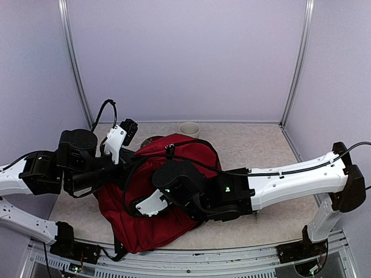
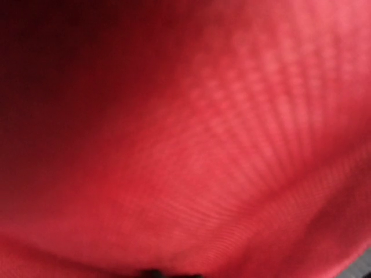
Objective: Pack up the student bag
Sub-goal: Unzip the lower front pocket of the student bag.
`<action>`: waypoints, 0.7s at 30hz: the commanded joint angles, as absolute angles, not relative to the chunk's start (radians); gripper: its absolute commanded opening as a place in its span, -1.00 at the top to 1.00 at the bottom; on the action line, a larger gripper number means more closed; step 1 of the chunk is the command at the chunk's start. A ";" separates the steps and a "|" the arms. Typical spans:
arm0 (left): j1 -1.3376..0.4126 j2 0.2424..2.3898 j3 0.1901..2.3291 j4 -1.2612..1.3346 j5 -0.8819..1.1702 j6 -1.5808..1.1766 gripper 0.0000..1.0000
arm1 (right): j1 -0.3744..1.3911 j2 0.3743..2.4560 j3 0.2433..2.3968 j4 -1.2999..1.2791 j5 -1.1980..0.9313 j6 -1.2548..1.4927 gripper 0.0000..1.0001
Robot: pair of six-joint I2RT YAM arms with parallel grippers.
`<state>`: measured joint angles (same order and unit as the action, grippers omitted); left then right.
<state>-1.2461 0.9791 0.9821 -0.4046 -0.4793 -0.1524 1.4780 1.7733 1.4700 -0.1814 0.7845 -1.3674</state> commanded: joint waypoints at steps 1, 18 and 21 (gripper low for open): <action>-1.223 0.925 1.004 -0.198 -0.511 -0.154 1.00 | 1.467 1.781 1.484 -0.172 0.812 -1.305 1.00; -1.043 0.883 0.998 -0.225 -0.470 -0.149 1.00 | 1.472 1.574 1.288 -0.317 0.181 -0.570 1.00; -1.040 0.885 1.000 -0.223 -0.464 -0.151 1.00 | 1.462 1.543 1.218 -0.260 0.134 -0.527 1.00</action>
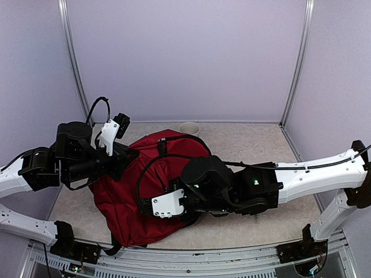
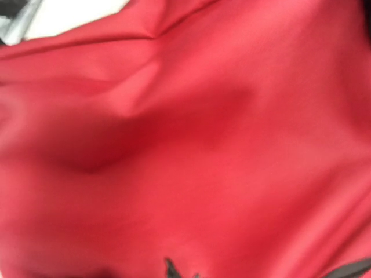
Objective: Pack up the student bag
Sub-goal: Unzip the lower front pocket of the student bag.
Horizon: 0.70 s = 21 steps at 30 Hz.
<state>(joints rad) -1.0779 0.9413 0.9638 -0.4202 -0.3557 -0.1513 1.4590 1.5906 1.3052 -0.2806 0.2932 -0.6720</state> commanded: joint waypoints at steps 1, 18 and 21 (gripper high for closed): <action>-1.040 0.886 0.999 -0.223 -0.459 -0.151 1.00 | 1.457 1.536 1.207 -0.251 0.115 -0.515 1.00; -0.998 0.883 1.017 -0.227 -0.446 -0.114 1.00 | 1.424 1.539 0.858 -0.051 -0.153 -0.144 1.00; -0.997 0.885 1.018 -0.229 -0.445 -0.112 1.00 | 1.425 1.555 0.810 0.006 -0.170 -0.096 1.00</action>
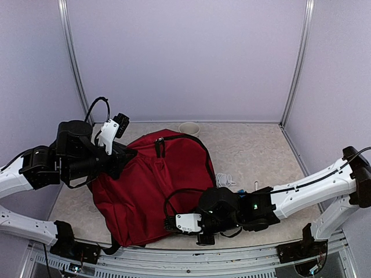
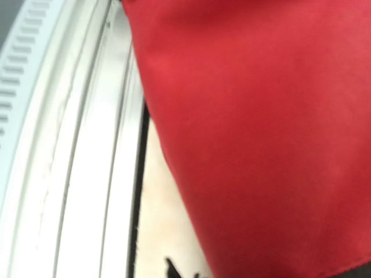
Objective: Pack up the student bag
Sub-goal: Unzip the lower front pocket of the student bag.
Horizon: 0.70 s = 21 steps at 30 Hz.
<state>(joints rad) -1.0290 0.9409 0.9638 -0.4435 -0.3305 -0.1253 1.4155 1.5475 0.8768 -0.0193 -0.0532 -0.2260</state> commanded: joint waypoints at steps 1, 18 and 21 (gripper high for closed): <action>-0.996 0.884 1.017 -0.230 -0.445 -0.112 1.00 | 1.423 1.557 0.800 0.021 -0.169 -0.086 1.00; -0.999 0.882 0.989 -0.211 -0.348 -0.147 1.00 | 1.423 1.371 0.950 0.106 0.035 0.020 -0.73; -1.000 0.887 0.991 -0.210 -0.340 -0.149 1.00 | 1.422 1.425 0.990 0.100 0.338 0.111 -0.93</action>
<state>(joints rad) -1.0130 0.9333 0.9638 -0.4423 -0.3122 -0.1310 1.4197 1.3762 0.9463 0.0837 0.0013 -0.0055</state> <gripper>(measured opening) 0.024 0.945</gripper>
